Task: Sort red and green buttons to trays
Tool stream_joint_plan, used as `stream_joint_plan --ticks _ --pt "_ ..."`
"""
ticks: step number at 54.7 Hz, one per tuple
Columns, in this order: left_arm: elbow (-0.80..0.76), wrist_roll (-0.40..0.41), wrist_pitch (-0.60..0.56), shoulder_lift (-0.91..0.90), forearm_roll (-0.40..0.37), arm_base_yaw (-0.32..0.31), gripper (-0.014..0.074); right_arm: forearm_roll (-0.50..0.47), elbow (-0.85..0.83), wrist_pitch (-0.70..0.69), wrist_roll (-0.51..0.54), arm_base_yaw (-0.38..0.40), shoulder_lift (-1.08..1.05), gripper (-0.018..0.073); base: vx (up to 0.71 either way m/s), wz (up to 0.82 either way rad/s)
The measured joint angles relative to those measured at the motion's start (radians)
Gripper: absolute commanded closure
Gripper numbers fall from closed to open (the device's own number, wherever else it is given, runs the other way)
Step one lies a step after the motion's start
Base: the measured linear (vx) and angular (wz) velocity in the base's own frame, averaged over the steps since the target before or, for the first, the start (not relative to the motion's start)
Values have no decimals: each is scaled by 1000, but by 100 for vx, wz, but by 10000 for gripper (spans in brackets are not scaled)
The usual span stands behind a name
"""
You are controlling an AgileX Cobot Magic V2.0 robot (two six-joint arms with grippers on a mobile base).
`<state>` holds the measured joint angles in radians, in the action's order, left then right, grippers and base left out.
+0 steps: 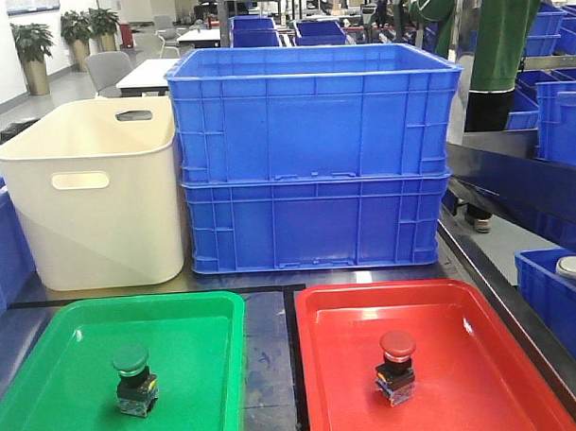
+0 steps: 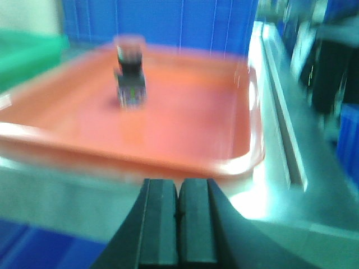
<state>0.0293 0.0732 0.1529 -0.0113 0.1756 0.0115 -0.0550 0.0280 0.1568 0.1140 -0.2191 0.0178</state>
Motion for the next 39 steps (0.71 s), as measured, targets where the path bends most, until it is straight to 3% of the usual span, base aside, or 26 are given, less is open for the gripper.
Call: stream_joint_plan --ticks 39 --pt "0 0 0 0 0 0 602 12 2 40 0 0 -29 567 0 0"
